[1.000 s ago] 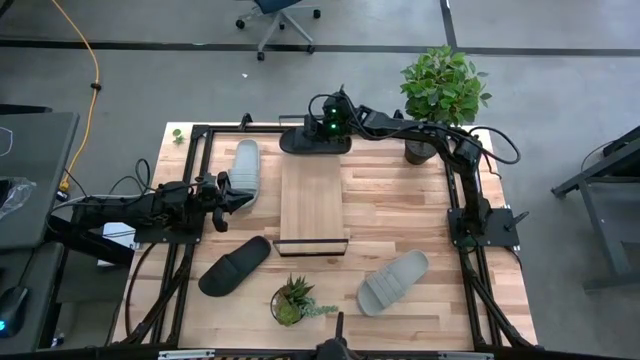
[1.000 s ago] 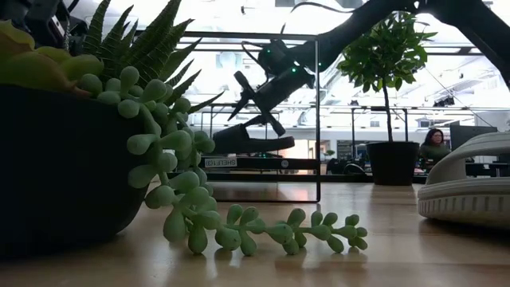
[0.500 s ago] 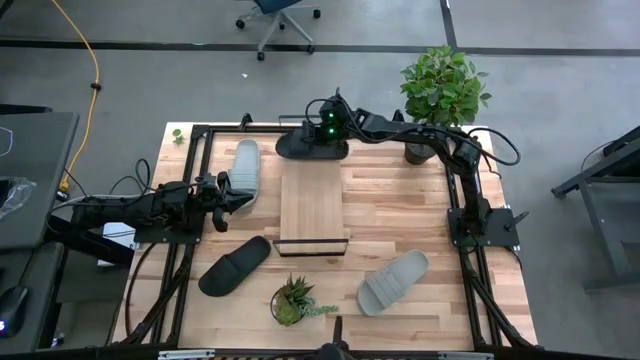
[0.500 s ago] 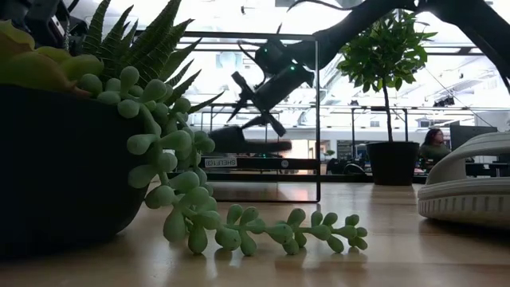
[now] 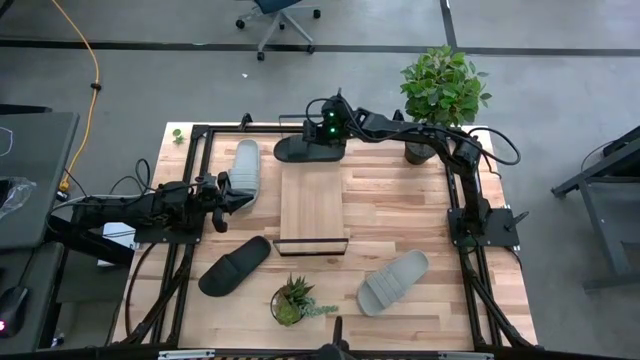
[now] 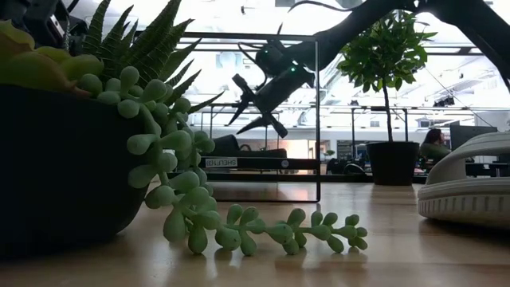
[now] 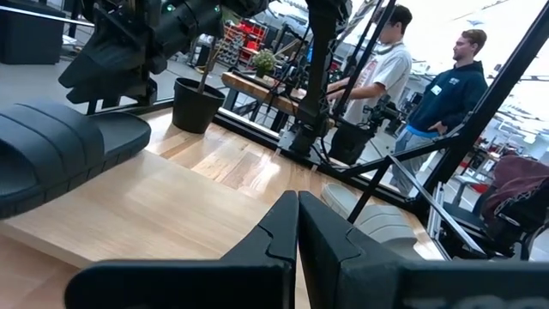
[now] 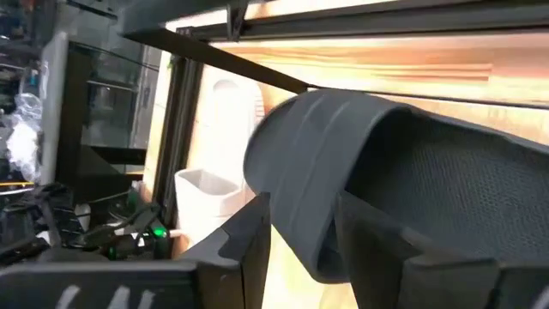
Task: Pick and place slides into the shelf
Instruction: Put the right black slipper slide on the shelf
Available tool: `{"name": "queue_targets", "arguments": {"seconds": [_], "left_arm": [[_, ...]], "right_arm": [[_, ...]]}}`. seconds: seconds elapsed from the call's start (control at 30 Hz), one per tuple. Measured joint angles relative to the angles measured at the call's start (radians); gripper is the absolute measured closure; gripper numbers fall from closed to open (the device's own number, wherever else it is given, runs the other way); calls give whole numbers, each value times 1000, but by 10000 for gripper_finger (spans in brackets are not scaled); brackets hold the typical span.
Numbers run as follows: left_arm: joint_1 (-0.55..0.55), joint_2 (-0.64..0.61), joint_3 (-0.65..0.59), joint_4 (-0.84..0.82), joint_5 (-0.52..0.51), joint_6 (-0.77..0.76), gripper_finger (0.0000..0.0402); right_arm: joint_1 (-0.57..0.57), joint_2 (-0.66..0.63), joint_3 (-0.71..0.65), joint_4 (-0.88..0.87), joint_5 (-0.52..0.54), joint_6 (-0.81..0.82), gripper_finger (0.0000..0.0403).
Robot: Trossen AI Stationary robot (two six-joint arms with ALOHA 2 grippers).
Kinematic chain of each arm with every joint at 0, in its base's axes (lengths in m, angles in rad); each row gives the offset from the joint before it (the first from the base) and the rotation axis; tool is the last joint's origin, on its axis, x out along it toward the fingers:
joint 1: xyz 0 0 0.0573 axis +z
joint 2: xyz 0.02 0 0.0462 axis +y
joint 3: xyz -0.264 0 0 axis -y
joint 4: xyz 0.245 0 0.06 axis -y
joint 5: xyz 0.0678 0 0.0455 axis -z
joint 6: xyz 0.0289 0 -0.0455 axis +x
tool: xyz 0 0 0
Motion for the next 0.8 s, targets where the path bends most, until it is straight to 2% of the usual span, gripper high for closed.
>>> {"name": "queue_targets", "arguments": {"seconds": [0.2,0.33,0.6,0.7,0.8], "left_arm": [[0,0,0,0,1,0,401],[0,0,0,-1,1,0,401],[0,0,0,-1,-9,0,401],[0,0,0,4,-57,0,401],[0,3,0,12,-99,-7,401]], "right_arm": [[2,0,0,-9,-36,-18,281],[2,-1,0,-14,-58,-85,281],[-1,-46,0,-37,-58,-168,283],[3,-70,0,-83,-59,-221,302],[14,-81,0,-147,-58,-288,337]]}}
